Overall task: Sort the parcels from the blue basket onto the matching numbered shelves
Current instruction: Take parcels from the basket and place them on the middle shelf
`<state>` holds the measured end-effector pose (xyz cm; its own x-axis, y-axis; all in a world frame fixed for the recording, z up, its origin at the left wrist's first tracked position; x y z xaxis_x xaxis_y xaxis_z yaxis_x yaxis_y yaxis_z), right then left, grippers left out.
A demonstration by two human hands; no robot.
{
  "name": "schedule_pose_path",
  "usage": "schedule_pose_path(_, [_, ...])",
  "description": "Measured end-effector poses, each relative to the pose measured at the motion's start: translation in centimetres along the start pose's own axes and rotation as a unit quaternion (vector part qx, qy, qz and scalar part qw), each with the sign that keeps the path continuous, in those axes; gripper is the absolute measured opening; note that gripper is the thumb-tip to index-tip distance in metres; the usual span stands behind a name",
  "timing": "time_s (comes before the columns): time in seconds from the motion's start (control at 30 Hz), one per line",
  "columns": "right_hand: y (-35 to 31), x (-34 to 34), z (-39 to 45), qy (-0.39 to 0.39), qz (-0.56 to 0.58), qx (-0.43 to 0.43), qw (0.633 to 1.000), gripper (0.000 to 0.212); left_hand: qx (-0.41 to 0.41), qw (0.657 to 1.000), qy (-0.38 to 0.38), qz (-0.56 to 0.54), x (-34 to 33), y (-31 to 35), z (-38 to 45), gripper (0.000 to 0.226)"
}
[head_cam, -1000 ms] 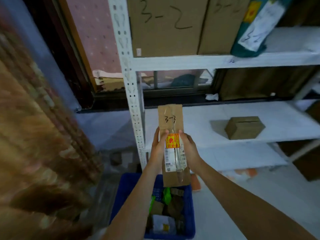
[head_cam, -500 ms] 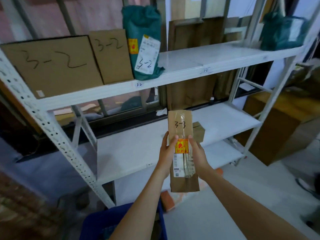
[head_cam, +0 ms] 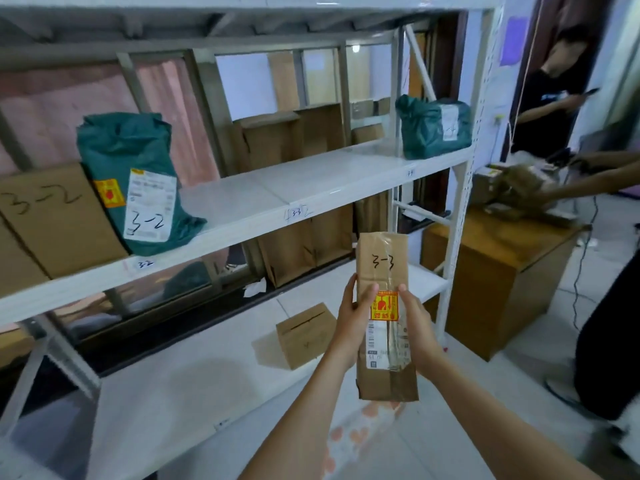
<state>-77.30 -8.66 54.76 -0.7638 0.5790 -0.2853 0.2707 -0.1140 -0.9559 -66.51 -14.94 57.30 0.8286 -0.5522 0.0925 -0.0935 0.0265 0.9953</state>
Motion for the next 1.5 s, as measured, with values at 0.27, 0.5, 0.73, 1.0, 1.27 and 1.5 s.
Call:
schedule_pose_path(0.27, [-8.8, 2.9, 10.9, 0.008, -0.019, 0.086, 0.996, 0.060, -0.083, 0.995, -0.035, -0.029, -5.4, 6.7, 11.8, 0.041])
schedule_pose_path(0.5, [-17.6, 1.2, 21.6, -0.006, -0.042, 0.160, 0.986, 0.054, -0.158, 0.987, -0.012, -0.005, -5.8, 14.8, 22.4, 0.060])
schedule_pose_path(0.73, [-24.2, -3.8, 29.1, -0.113, -0.018, 0.229, 0.967, 0.047, -0.227, 0.972, 0.066, 0.007, -2.3, 21.5, 28.8, 0.055])
schedule_pose_path(1.0, [-26.4, -11.3, 34.2, -0.305, -0.115, 0.167, 0.931, 0.113, -0.247, 0.943, 0.214, 0.059, 4.5, 25.5, 29.6, 0.054])
schedule_pose_path(1.27, [-22.4, -17.7, 33.9, -0.477, -0.214, 0.096, 0.847, 0.112, -0.236, 0.920, 0.298, 0.098, 12.3, 24.7, 25.8, 0.072])
schedule_pose_path(1.5, [-19.5, -23.7, 31.1, -0.534, -0.296, 0.126, 0.782, 0.121, -0.221, 0.915, 0.318, 0.111, 18.3, 23.4, 23.0, 0.065])
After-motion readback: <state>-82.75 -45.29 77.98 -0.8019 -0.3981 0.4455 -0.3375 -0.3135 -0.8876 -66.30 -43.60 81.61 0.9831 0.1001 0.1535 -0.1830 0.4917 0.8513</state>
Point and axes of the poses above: each hand's wrist, its own z-axis towards the middle knuckle, its own x-axis out of the back of the hand, y = z × x, the point moved 2 cm from there along z, towards the middle knuckle, and after that the axes turned 6 degrees about z, right-handed, at the moved point
